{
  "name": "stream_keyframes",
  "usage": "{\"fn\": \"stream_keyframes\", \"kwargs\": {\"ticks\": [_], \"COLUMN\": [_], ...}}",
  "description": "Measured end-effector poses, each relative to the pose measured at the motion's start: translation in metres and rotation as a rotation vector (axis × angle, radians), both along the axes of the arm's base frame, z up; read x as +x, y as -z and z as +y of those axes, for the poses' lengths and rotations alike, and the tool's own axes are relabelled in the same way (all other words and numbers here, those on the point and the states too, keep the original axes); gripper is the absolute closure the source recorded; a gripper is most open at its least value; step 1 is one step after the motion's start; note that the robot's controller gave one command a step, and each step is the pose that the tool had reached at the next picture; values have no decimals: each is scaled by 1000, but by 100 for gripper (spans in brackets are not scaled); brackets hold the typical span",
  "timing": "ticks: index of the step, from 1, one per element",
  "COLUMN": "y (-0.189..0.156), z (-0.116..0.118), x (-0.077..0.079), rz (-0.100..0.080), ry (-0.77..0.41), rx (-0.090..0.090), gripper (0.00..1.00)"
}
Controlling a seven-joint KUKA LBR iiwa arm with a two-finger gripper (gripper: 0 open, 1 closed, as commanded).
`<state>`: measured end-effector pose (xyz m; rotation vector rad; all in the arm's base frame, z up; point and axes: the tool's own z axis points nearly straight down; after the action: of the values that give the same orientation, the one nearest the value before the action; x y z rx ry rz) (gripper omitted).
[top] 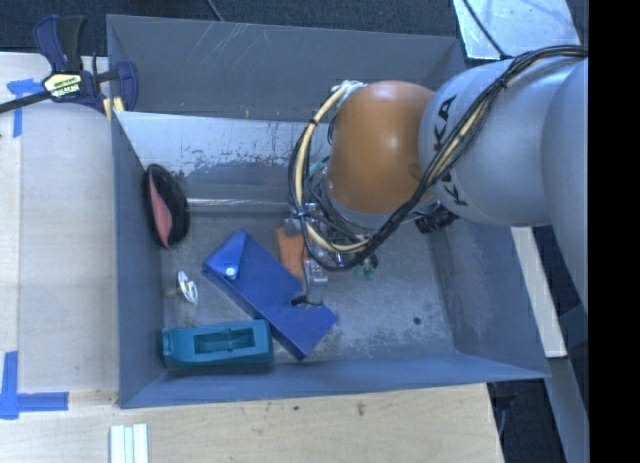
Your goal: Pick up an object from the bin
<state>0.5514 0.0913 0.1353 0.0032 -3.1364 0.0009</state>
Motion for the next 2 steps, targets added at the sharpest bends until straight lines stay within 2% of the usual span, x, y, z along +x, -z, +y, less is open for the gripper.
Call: {"fn": "stream_keyframes", "kwargs": {"ticks": [1, 2], "y": [-5, 47], "z": [0, -25], "x": [2, 21], "rz": [-8, -4], "ry": [2, 63], "rx": [1, 0], "gripper": [0, 100]}}
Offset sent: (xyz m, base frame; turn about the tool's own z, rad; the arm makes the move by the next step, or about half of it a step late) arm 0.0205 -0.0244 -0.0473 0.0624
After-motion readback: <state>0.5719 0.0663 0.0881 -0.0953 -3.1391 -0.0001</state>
